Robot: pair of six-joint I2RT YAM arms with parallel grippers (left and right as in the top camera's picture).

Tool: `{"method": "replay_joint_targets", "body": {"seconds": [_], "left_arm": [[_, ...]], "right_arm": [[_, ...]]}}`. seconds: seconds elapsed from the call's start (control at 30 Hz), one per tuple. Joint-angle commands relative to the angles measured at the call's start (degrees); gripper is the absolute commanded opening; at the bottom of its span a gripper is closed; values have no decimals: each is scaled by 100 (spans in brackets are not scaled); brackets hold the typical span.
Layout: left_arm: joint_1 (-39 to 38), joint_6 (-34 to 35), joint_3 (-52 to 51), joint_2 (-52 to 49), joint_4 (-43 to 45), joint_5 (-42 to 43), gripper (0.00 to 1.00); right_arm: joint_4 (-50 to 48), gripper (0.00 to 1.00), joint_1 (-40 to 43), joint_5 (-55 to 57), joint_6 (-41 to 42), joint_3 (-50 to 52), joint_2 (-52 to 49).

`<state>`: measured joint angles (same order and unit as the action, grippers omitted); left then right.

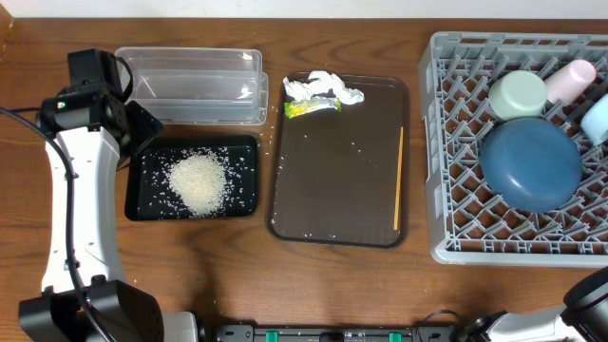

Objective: Sort waste into correct bins and load items into the dishwasher rack
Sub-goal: 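Carry the light-blue cup with the right gripper to the rack's right side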

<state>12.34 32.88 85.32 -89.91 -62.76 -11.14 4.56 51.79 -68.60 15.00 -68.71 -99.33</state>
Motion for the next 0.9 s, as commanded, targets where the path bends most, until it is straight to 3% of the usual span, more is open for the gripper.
{"method": "replay_joint_targets", "body": {"seconds": [0.0,0.4,0.87], "left_arm": [[20,44,116,-22,-17,-94,97],[20,44,116,-22,-17,-94,97],[20,44,116,-20,-17,-94,97]], "right_arm": [[-275,1,-11,-280,122,109,-92],[-761,1,-55,-699,-22,109,-890],[-841,1,76,-485,601,105,-933]]}}
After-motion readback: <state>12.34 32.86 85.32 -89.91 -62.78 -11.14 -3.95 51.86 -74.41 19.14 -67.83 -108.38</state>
